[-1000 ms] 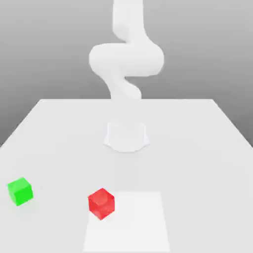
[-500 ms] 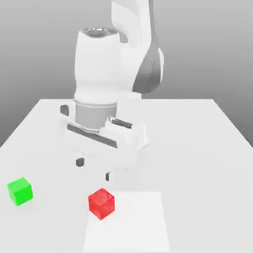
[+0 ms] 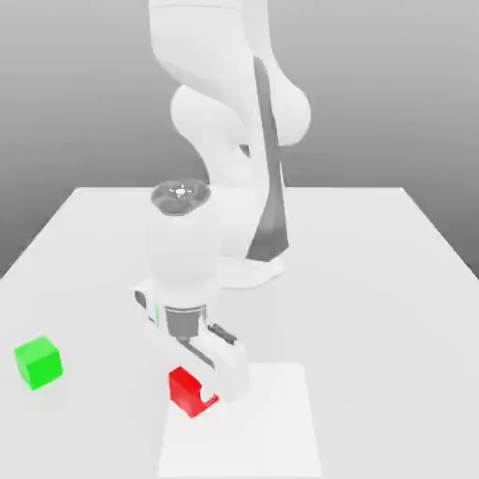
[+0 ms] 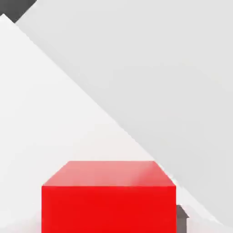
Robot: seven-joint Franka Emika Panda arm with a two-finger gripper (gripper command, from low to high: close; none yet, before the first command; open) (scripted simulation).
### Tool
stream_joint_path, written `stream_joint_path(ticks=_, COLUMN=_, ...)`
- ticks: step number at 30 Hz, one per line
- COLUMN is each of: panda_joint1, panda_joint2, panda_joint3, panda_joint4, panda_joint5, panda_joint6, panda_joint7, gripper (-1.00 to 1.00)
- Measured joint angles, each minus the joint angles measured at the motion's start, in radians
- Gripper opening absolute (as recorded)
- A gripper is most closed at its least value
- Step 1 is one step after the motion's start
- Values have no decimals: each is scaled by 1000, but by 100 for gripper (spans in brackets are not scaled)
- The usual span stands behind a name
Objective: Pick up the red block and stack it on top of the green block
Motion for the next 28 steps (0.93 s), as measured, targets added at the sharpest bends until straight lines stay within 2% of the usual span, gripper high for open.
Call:
stream_joint_path(ticks=8, panda_joint1=-20, panda_joint2=-221, panda_joint3=38, panda_joint4=-32, panda_joint5=80, panda_joint6=-188, panda_joint7=-57, gripper=-100)
stream_joint_path(ticks=14, panda_joint1=-135, panda_joint2=-241, panda_joint3=-88, panda_joint4=38, panda_joint5=92, panda_joint6=-278, panda_joint7=133, gripper=-100)
stream_joint_path(ticks=19, panda_joint1=-319, panda_joint2=-233, panda_joint3=-196, panda_joint4=113, panda_joint5=95, panda_joint6=-346, panda_joint7=334, gripper=-100)
stream_joint_path(ticks=21, panda_joint1=-375, panda_joint2=-198, panda_joint3=-219, panda_joint4=142, panda_joint5=107, panda_joint6=-341, panda_joint7=394, gripper=-100)
stream_joint_path(ticks=25, panda_joint1=-384, panda_joint2=-65, panda_joint3=-196, panda_joint4=157, panda_joint5=160, panda_joint6=-225, panda_joint7=377, gripper=-100)
stream_joint_path(ticks=26, panda_joint1=-389, panda_joint2=-43, panda_joint3=-189, panda_joint4=159, panda_joint5=172, panda_joint6=-205, panda_joint7=369, gripper=100)
stream_joint_path(ticks=28, panda_joint1=-389, panda_joint2=-43, panda_joint3=-189, panda_joint4=159, panda_joint5=172, panda_joint6=-205, panda_joint7=369, gripper=100)
